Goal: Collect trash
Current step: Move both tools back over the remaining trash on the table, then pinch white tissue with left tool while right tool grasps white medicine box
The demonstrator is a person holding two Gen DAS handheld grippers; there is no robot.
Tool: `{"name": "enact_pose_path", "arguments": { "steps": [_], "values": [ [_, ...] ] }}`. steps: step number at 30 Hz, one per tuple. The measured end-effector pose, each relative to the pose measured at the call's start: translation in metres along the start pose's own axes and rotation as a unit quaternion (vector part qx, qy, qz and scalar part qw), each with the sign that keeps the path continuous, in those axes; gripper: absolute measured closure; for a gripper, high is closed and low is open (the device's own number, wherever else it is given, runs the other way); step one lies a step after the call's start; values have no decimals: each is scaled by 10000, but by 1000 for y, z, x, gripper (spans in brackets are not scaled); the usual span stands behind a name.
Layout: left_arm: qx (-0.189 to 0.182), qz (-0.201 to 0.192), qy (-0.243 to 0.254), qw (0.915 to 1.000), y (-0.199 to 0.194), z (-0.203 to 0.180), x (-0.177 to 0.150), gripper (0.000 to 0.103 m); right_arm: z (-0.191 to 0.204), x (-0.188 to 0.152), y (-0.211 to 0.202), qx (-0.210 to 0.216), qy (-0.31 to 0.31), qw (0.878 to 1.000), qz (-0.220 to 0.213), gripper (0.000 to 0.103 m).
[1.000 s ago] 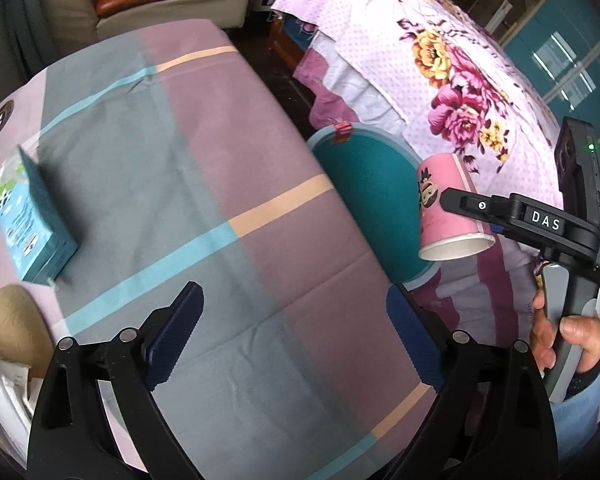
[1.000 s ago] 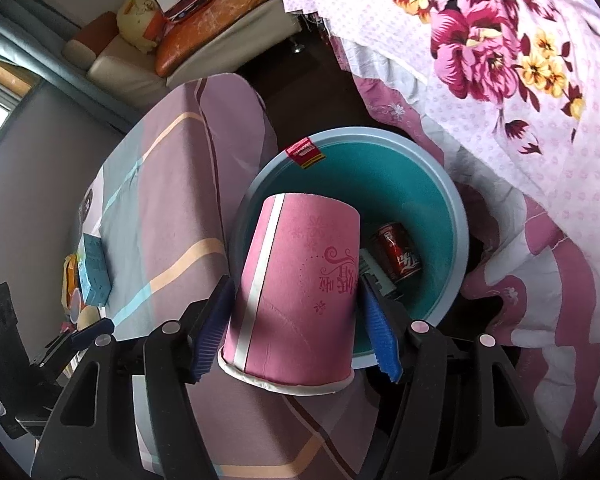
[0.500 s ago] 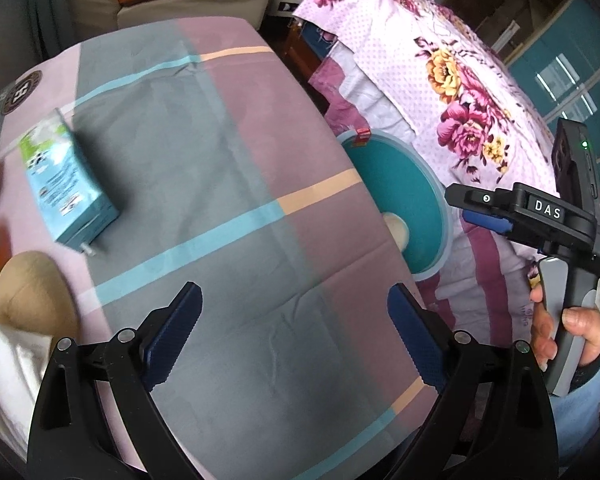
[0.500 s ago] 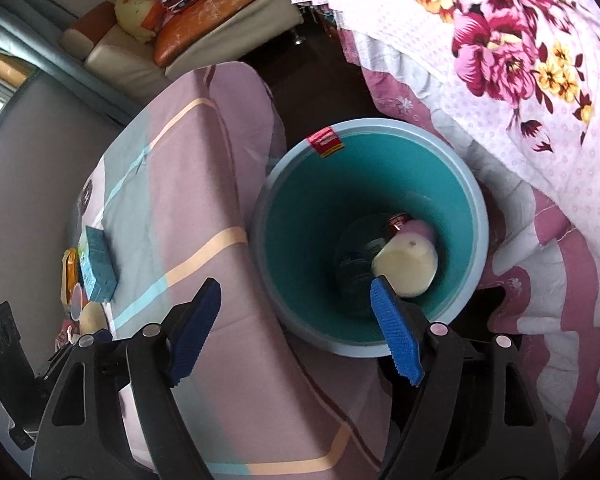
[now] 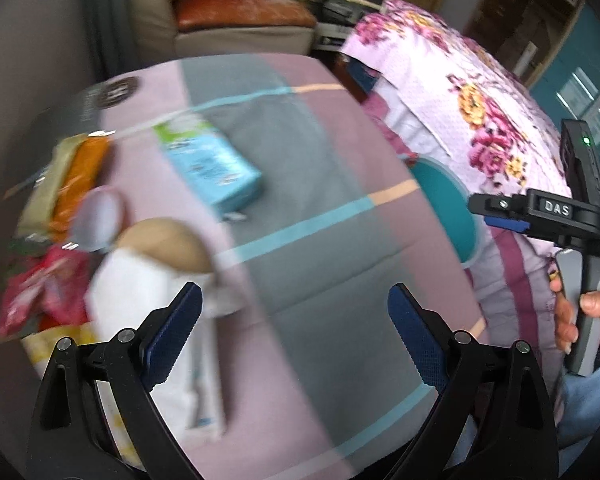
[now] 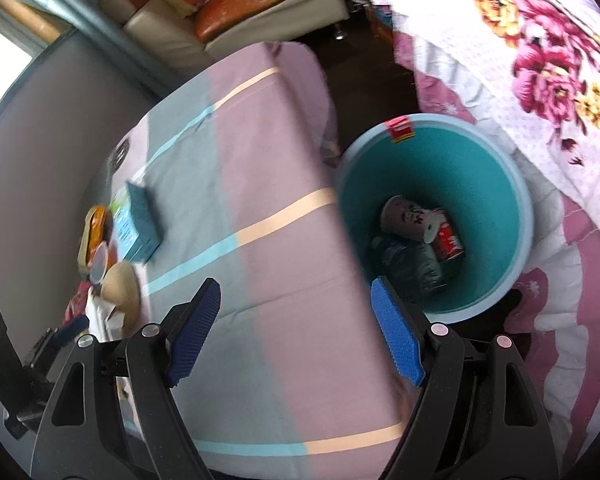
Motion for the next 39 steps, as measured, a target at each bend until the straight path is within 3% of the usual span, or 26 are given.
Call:
{"name": "enact_pose_path", "arguments": {
  "steps": [8,20,26,28,31,39],
  "values": [
    [260,-132,-525,9982,-29,65,-25,9,64,-24,5,131,-617,9979,175,29],
    [325,-14,-305,9990,-15,75,-44,10,106,-40,14,142,-994,9944,344,29],
    [254,34,-327,9991,-9,79,-45,41,106,-40,18,126,-983,9943,405,29],
    [227,65,-319,9992,-7,78,-47,65,106,-41,19,130,-980,9942,425,29],
    [111,27,-327,9994,-9,75,-49,84,108,-42,21,131,-1004,9939,444,29],
    [201,-446,-489,9976,-47,91,-36,88,138,-43,24,151,-1330,9899,458,29]
  ]
}}
Point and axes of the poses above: each gripper's, at about its wrist camera, not at the fingertips, and y roughly the way its jaws point, z to its left, x to its top, the point moved 8 cm from there along y, roughly the way its jaws point, and after that the axes turned 12 degrees about -x, right-handed, at the moved point
